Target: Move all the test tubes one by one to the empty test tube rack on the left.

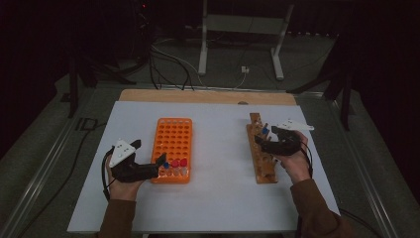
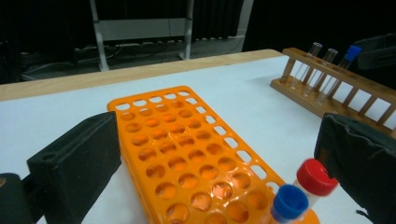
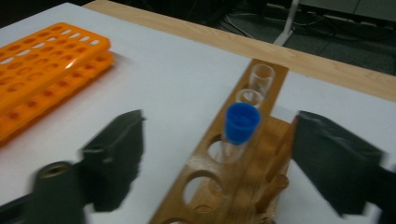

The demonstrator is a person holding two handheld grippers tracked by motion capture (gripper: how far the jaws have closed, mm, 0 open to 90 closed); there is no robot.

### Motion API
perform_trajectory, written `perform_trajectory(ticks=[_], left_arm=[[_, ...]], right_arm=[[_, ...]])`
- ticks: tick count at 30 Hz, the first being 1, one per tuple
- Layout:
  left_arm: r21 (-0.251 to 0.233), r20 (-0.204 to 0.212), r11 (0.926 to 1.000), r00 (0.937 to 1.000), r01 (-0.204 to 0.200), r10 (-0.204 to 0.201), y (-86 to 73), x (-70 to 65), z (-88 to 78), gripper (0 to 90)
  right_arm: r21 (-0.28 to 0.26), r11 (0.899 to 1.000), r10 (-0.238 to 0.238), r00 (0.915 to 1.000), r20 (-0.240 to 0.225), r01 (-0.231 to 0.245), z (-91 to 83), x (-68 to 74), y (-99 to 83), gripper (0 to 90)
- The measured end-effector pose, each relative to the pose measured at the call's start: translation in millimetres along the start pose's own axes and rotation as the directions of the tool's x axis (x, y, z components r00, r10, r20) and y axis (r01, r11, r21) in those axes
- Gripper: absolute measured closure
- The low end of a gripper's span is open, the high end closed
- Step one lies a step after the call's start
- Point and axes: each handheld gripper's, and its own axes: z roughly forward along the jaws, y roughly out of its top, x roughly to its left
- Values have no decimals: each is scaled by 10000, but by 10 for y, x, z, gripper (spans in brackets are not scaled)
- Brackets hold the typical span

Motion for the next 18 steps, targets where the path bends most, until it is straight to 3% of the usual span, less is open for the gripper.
perform_trajectory(ticks=[3,9,18], left_arm=[[-61,-10,10000,10000,32,-32,20,2,19,22],[-134,-114,9999,9999,61,-62,45,-12,52,22],[-30,-81,10000,10000,-7,7,60,-41,106,22]], right_arm=[[4,9999,132,9999,-18,-132,51,-46,-20,420],[228,9997,-33,9999,-99,35,143,-59,-39,657],[275,9990,-357,9991,234,350,207,1,-41,765]])
